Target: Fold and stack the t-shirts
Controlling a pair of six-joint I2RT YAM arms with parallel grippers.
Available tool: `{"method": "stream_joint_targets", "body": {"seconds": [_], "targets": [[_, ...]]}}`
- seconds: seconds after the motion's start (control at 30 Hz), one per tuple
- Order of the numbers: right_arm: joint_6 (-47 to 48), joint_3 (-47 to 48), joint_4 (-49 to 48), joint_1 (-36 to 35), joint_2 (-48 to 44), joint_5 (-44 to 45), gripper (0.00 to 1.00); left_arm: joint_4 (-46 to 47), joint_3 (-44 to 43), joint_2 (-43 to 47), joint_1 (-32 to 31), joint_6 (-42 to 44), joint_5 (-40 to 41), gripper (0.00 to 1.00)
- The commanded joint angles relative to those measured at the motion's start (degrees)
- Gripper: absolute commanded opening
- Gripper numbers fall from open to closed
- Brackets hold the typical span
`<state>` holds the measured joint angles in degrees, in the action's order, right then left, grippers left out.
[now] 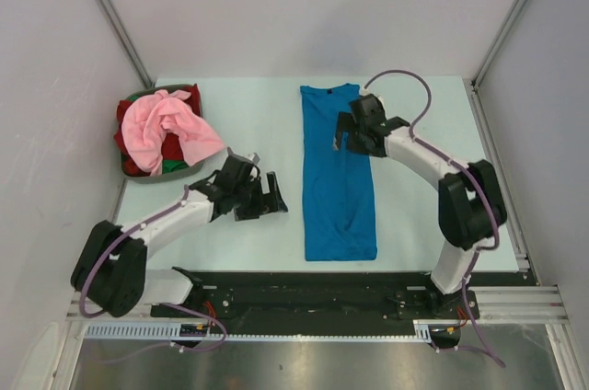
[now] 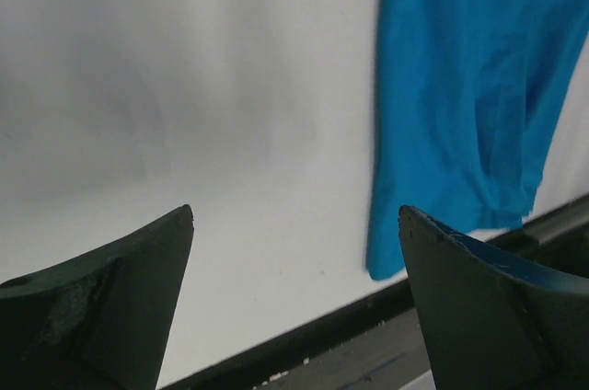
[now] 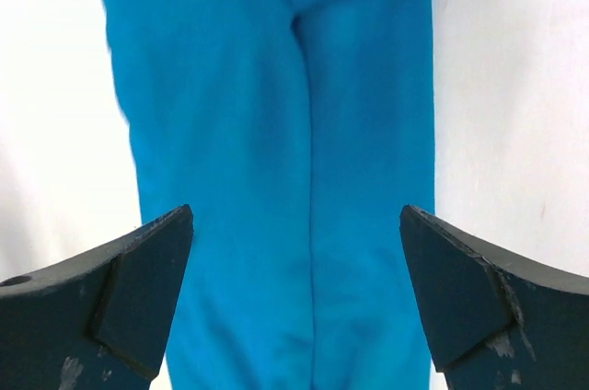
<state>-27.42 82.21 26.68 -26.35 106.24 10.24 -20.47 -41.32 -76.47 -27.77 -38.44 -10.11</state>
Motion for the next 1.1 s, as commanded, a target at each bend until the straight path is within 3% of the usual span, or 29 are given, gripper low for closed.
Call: {"method": "stream_joint_targets", "body": {"seconds": [0.0, 0.13, 0.27, 0.5, 0.8, 0.9, 0.93, 1.07], "targets": [[-1.9, -10.8, 0.2, -4.3, -12.0, -4.5, 1.00, -0.1, 3.5, 7.7, -5.3, -4.0, -1.9, 0.98], [-6.7, -20.3, 1.8, -8.5, -24.2, 0.1, 1.00, 1.7, 7.7, 12.9, -12.8, -8.8, -2.1, 0.95], [-10.7, -28.0, 2.9, -10.6, -33.3, -0.4, 1.00, 7.5, 9.2, 11.8, -18.4, -12.0, -2.2, 0.89], [-15.3, -33.2, 7.3, -14.9, -44.3, 3.3, 1.00, 9.8, 3.6, -2.8, -25.2, -11.6, -0.6, 0.82], [-16.7, -35.3, 10.5, -16.1, -50.7, 4.1, 1.00, 12.6, 0.1, -14.0, -26.1, -11.0, 0.0, 0.80], [-16.7, -35.5, 10.9, -16.3, -51.4, 4.4, 1.00, 13.6, 1.4, -14.4, -26.1, -11.0, -0.7, 0.66], [-16.7, -35.5, 11.1, -16.3, -51.5, 4.5, 1.00, 13.5, 1.9, -14.3, -26.2, -11.0, -0.7, 0.54], [-17.2, -35.7, 11.1, -16.5, -51.5, 4.3, 1.00, 13.8, 4.9, -12.7, -26.2, -11.5, -0.1, 0.32]]}}
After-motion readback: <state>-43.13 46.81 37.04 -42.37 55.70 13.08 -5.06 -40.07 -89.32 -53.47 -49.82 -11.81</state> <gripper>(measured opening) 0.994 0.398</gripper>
